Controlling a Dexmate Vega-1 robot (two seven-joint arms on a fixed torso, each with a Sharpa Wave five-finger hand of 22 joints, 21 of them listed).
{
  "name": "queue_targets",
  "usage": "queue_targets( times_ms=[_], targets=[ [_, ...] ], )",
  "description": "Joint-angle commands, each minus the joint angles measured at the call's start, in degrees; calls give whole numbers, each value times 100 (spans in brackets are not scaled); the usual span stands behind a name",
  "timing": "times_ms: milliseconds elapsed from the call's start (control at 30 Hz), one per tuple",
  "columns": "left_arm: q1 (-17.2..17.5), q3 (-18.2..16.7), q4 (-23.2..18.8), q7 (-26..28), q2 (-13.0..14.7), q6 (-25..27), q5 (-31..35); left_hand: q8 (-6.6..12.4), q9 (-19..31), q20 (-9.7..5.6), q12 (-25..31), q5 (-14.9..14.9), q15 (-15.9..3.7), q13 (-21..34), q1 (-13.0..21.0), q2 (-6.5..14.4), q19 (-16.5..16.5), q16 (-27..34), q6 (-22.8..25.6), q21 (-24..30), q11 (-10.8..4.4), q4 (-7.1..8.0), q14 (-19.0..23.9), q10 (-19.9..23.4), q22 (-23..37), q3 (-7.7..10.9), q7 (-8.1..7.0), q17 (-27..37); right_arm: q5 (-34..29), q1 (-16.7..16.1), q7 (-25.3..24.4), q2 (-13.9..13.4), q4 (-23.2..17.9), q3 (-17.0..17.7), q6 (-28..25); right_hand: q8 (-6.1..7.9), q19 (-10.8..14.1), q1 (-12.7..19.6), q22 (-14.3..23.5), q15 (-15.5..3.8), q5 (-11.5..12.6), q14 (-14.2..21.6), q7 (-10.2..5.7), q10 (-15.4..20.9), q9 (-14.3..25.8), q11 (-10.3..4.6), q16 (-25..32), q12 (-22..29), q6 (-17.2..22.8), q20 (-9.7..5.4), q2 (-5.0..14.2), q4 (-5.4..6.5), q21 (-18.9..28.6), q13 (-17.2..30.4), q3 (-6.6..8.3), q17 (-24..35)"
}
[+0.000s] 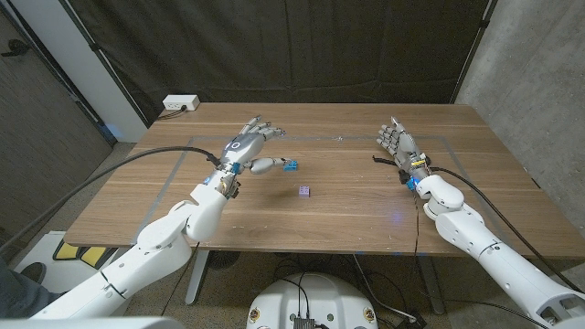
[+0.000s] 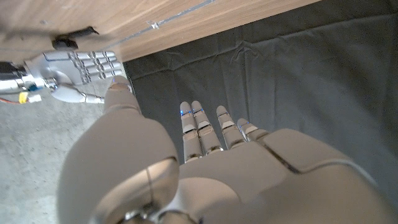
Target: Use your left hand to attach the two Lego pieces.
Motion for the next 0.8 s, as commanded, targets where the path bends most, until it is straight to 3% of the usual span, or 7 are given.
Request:
queue_targets(
  times_ms=[33,267,467,633,733,767,800],
  targets=[
    [-277,454,-594,-1203,175,691,1011,-22,21,10,-2,47,-607,17,30,21,-232,0,39,-5,-27,-23,-52,43,2,-36,-43,3,135,-187,93,-167,-119,135,27,33,21,37,7,68,-12,-4,-36,53,19,-11,5,36,56,11,1,-49,9,19,19,6],
    [-522,575,-901,-2079,274,783,1410,-1,23,36,54,60,-558,16,0,-21,-417,42,221,51,-10,9,-83,272,0,-96,80,5,190,-290,79,-189,-167,177,49,24,23,41,7,62,-14,-12,-30,52,20,-11,2,36,41,10,10,-52,11,20,16,7],
    [-657,726,-1048,-2745,153,960,1842,53,27,49,95,85,-548,16,56,10,-472,98,498,93,-5,12,-9,571,-1,-104,127,2,194,-415,15,-228,-264,207,58,21,23,45,7,66,-16,-12,-24,44,21,-7,2,34,39,10,17,-55,12,21,15,8],
    [-735,886,-1152,-3293,-59,1147,2294,24,28,236,100,93,-278,13,175,100,-492,161,548,121,-18,-5,153,759,-2,-60,154,12,210,-490,-23,-241,-302,223,54,18,21,47,7,63,-19,-15,-26,44,21,-4,0,35,35,9,20,-58,12,22,12,9],
    [-769,929,-1172,-3580,-170,1198,2437,-1,30,303,107,89,-221,14,221,118,-532,166,526,115,42,-17,177,842,-1,-49,208,14,221,-517,-19,-244,-306,224,57,18,20,49,7,63,-19,-22,-25,43,22,-6,-2,35,35,10,22,-59,12,23,12,9],
    [-775,925,-1176,-3673,-208,1209,2424,-15,30,310,85,84,-209,15,257,126,-536,163,527,122,244,-26,182,839,-1,-43,217,15,225,-522,-13,-242,-302,223,60,18,21,48,8,62,-20,-23,-26,46,22,1,-3,36,37,12,22,-60,13,23,11,9],
    [-776,917,-1170,-3739,-248,1221,2401,-21,31,318,77,82,-202,16,267,130,-541,163,525,123,294,-28,184,833,-1,-41,219,16,232,-527,-14,-232,-294,224,71,17,15,47,8,61,-21,-25,-26,40,22,-3,-3,34,35,13,22,-60,11,23,9,9]
  ],
)
